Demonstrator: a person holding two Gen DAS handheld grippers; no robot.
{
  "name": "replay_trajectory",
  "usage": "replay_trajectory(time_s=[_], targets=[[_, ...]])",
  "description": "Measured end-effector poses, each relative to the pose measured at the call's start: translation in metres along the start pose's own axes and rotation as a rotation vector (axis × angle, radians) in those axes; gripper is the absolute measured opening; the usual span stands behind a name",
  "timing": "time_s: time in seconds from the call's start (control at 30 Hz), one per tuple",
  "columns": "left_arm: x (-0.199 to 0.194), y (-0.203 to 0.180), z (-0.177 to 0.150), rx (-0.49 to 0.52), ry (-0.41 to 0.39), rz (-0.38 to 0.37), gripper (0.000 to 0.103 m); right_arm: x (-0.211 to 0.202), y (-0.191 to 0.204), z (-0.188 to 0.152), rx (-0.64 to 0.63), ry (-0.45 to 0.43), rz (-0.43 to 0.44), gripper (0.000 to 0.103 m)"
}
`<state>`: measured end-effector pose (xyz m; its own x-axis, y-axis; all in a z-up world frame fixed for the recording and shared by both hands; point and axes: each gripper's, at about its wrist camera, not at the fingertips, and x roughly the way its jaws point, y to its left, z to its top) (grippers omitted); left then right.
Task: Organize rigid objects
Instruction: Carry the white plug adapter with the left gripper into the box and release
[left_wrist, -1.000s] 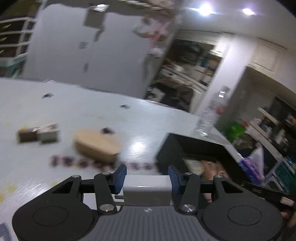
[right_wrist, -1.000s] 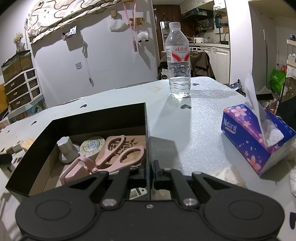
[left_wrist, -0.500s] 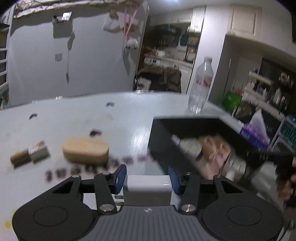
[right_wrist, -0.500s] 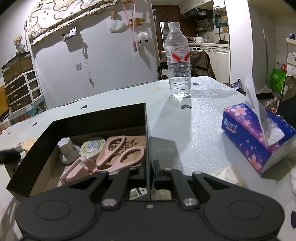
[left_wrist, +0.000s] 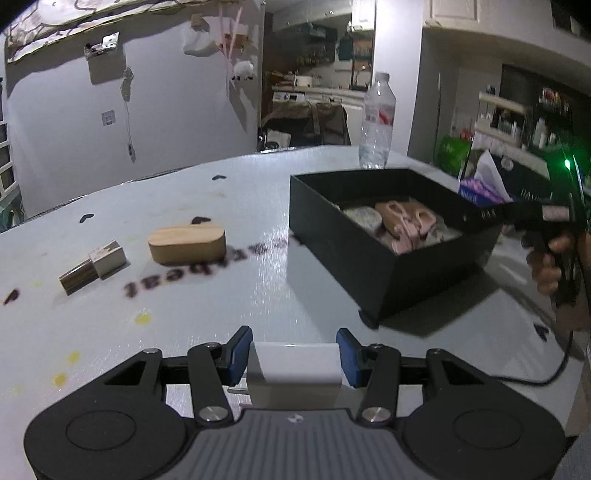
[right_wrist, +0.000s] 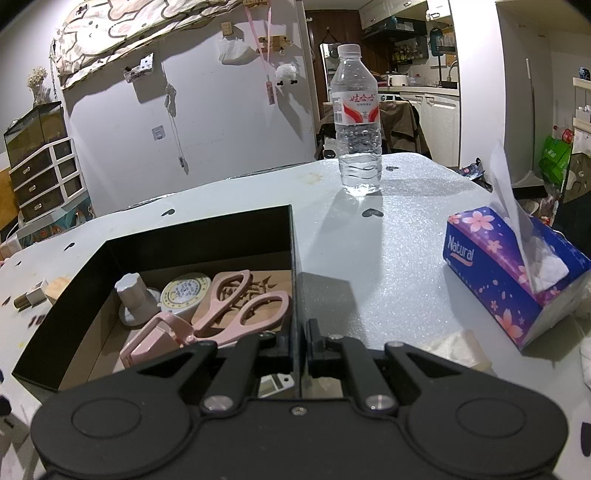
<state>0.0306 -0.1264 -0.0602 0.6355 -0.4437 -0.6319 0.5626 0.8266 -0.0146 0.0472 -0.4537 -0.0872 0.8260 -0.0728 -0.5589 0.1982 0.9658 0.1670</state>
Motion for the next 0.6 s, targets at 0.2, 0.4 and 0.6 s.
replay_trajectory(time_s=[0.2,0.4,0.6], targets=[[-0.003,-0.001,-0.012,0.046,0.083,0.008,0.067,0.0,0.0,0.0,0.0,-0.001,0.001,0.008],[-0.005,0.007,-0.007,-0.036,0.119,-0.007,0.075,0.0,0.0,0.0,0.002,-0.002,0.005,0.008],[0.001,0.016,-0.002,-0.228,0.155,-0.016,0.081,0.0,0.0,0.0,0.004,-0.004,0.007,0.008]])
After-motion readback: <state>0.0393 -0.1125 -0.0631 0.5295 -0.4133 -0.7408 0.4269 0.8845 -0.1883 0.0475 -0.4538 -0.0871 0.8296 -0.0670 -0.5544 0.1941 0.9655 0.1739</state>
